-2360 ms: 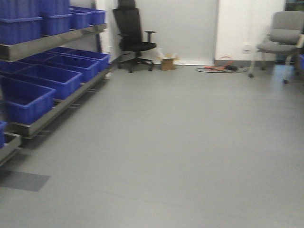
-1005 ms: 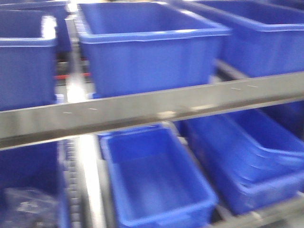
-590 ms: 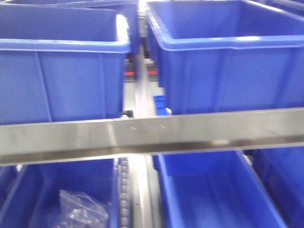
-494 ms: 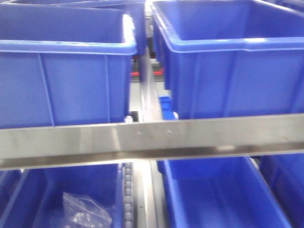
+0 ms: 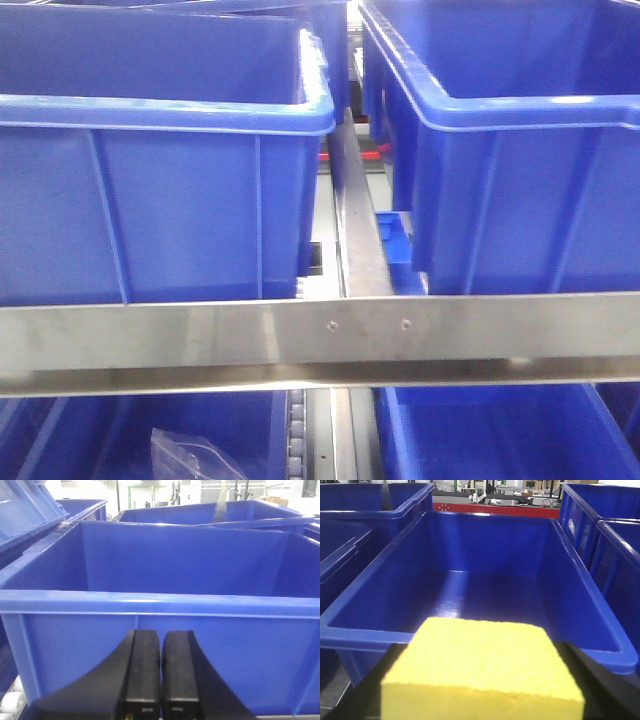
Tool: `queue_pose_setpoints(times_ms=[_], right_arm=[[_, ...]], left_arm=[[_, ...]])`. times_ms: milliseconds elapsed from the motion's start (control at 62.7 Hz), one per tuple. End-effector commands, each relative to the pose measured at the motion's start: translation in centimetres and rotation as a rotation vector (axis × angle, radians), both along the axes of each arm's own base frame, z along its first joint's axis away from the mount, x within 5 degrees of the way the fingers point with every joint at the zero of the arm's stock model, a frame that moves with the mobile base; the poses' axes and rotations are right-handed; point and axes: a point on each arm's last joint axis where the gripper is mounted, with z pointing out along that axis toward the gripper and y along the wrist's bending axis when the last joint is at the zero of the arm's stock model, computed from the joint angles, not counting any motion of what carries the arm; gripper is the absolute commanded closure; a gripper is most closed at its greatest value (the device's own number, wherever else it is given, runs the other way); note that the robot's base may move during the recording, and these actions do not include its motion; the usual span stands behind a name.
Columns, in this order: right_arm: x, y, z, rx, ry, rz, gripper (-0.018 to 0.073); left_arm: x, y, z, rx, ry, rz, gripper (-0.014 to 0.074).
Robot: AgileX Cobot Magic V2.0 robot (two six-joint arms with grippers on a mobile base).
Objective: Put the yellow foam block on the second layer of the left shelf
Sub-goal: 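Extend the right gripper with the block over an empty blue bin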
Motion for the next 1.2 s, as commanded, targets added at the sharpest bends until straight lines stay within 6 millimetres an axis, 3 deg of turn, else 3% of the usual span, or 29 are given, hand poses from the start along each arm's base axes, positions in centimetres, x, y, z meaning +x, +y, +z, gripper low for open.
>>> queue_pose_setpoints(times_ms=[0, 1036, 1180], right_arm=[[-0.1, 0.0, 1.7, -0.008, -0.109, 0.001, 0.0063], [-0.1, 0.1, 2.1, -0.005, -0.133, 0.005, 0.0063], [1.0, 0.2, 2.8, -0.008, -0.098, 0.006, 0.0063]], left_arm=[[-0.1, 0.0, -0.1, -0.011, -0.07, 0.001, 0.0472], [-0.1, 0.0, -0.1, -0.011, -0.07, 0.001, 0.0472], [-0.1, 0.0, -0.1, -0.011, -0.07, 0.001, 0.0472]])
